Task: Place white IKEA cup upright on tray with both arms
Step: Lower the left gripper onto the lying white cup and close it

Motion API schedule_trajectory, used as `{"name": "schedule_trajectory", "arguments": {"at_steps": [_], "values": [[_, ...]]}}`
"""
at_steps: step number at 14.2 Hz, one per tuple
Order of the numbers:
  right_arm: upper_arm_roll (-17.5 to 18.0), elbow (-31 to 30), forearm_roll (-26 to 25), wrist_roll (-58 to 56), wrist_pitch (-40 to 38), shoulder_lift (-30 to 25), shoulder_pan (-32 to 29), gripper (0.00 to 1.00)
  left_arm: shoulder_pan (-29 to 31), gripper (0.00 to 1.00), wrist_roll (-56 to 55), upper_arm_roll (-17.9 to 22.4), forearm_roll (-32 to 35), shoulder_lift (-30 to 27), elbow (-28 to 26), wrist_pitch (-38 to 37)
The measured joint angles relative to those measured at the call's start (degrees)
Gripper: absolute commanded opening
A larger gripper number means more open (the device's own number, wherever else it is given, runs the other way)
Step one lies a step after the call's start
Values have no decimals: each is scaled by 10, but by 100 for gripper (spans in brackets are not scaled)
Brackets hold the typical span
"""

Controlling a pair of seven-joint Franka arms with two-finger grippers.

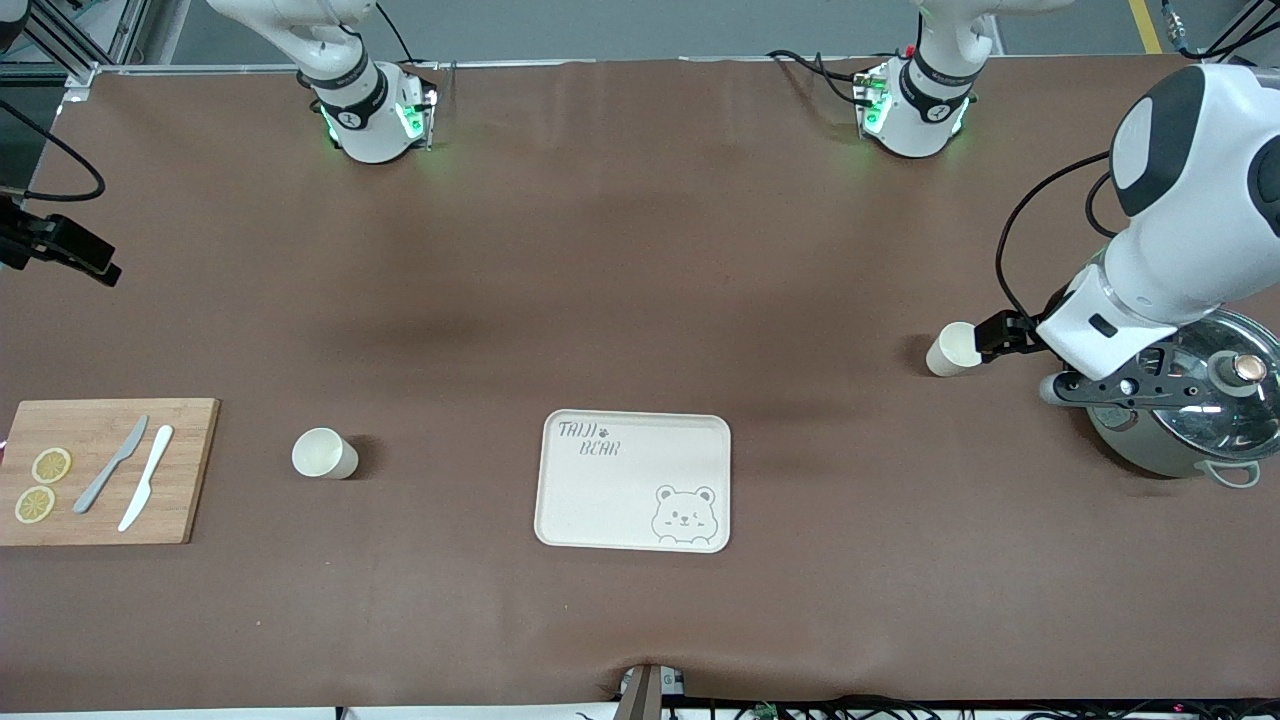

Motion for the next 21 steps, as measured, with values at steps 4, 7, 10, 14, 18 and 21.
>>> {"name": "schedule_trajectory", "arguments": {"at_steps": [4,7,10,14,18,21], "values": [[0,0,0,0,0,0,0,100,-1,100,0,0,0,2,0,0],[0,0,0,0,0,0,0,100,-1,100,0,0,0,4,-3,0],[0,0,0,0,0,0,0,100,1,100,0,0,0,4,-44,57],[0,0,0,0,0,0,0,100,16,100,26,0,0,-15,-150,170],[0,0,0,0,0,0,0,100,27,100,53,0,1,-39,-251,262],[0,0,0,0,0,0,0,100,43,100,82,1,2,-56,-319,310]]}}
